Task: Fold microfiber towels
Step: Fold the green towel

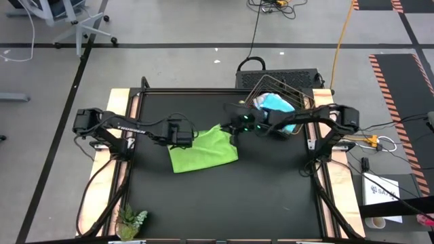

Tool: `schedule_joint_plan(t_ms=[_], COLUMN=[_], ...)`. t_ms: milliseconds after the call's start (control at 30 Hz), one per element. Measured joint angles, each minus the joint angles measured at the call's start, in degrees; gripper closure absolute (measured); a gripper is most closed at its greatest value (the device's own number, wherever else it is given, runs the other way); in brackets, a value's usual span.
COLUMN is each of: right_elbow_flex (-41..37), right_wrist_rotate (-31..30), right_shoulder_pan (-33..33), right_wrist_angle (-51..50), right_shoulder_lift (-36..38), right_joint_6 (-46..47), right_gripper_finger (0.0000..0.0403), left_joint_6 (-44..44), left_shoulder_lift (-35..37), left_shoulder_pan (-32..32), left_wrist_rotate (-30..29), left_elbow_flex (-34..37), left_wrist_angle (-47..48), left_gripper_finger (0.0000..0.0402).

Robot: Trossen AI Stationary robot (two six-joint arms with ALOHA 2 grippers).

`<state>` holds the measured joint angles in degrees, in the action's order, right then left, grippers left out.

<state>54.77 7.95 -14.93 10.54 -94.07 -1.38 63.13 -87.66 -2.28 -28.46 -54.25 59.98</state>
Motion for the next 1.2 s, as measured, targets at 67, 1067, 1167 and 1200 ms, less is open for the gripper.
schedule_joint_plan(t_ms=[67, 1067, 1167, 1200], right_elbow_flex=[7.9, 40.1, 40.1, 40.1], right_wrist_rotate=[1.9, 9.0, 11.7, 11.8], right_shoulder_pan=[0.1, -9.3, -9.6, -9.5], right_wrist_angle=[-7.8, -48.1, -47.4, -46.7], right_shoulder_lift=[-2.2, -27.7, -27.7, -27.7], right_joint_6=[-2.4, -6.4, -5.3, -5.3], right_gripper_finger=[0.0351, 0.035, 0.0347, 0.0343], left_joint_6=[0.0, -1.9, -1.6, -1.3], left_shoulder_lift=[0.4, 16.1, 16.1, 16.1], left_shoulder_pan=[0.0, 0.0, -0.1, -0.1], left_wrist_rotate=[0.5, 1.4, 1.4, 1.4], left_elbow_flex=[-0.3, -0.4, -0.4, -0.4], left_wrist_angle=[0.2, 12.1, 12.0, 11.9], left_gripper_finger=[0.0282, 0.0282, 0.0282, 0.0282])
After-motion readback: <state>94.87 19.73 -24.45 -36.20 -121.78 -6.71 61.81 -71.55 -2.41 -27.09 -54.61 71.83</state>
